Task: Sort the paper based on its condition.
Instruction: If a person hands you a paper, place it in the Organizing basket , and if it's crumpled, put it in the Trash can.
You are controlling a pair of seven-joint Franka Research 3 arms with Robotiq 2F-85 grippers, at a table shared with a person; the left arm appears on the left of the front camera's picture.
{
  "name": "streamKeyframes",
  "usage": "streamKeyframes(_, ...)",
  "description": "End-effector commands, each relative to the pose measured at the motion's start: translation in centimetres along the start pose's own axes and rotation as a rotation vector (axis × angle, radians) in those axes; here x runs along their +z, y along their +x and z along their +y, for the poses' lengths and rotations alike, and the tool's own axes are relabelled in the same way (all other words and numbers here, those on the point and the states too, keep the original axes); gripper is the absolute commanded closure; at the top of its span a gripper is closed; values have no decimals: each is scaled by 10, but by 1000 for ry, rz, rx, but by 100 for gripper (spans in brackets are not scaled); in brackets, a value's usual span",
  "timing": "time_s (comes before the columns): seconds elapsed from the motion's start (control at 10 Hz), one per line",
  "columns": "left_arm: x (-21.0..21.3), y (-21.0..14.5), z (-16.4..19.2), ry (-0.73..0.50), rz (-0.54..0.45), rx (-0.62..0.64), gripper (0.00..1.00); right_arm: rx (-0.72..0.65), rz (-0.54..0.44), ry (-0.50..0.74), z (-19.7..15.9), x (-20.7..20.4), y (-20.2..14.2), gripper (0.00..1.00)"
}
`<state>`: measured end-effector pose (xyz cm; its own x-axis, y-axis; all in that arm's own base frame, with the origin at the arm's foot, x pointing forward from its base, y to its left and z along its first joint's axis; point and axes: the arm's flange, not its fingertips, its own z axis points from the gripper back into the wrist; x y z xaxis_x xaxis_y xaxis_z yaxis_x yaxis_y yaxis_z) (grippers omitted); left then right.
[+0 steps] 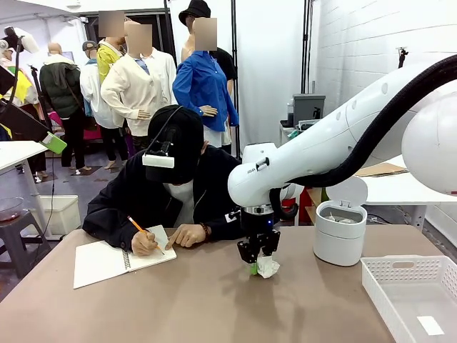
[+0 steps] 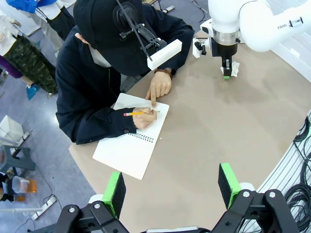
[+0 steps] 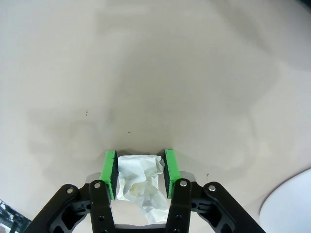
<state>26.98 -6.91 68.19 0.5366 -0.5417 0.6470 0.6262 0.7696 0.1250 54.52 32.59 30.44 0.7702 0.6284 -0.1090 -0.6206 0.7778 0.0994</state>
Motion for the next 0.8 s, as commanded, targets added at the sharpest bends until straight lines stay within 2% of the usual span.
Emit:
streamKeyframes(0.0,0,0,0,3,3,0,0,-51,13,34,7,2,-4,52)
streamKeyframes(0.3,0,0,0,3,3,0,0,-83,34,59,26,19,-15,52)
streamKeyframes(0.7,0,0,0,3,3,0,0,-103,46,65,51,70,-35,52)
